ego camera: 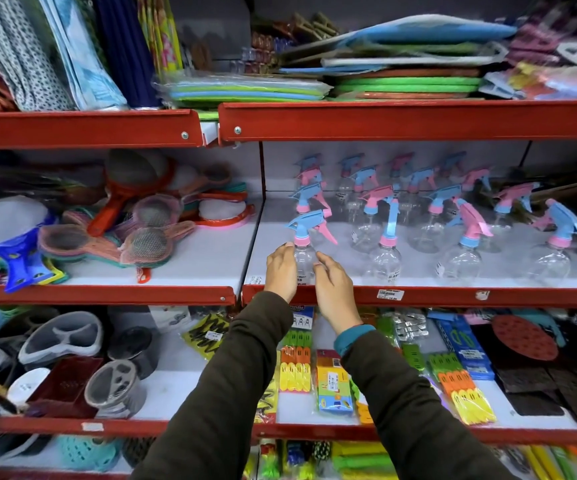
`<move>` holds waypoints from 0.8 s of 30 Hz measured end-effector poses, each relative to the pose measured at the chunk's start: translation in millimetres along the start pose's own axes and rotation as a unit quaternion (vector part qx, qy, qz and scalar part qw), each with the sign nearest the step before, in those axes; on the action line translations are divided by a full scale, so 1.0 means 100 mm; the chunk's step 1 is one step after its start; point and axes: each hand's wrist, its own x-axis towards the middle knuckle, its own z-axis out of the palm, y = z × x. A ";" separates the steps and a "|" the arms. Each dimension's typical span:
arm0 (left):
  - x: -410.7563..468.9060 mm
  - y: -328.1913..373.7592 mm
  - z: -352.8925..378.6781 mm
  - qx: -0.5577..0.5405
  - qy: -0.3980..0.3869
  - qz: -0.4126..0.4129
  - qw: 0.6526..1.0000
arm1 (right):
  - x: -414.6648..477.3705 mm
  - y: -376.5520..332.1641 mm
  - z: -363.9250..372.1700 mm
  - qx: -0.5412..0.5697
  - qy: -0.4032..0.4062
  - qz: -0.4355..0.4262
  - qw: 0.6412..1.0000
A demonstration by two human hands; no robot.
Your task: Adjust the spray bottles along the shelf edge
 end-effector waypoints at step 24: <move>-0.46 0.28 1.38 -0.179 0.005 0.014 0.984 | 0.39 0.43 -1.31 0.094 0.087 0.039 0.991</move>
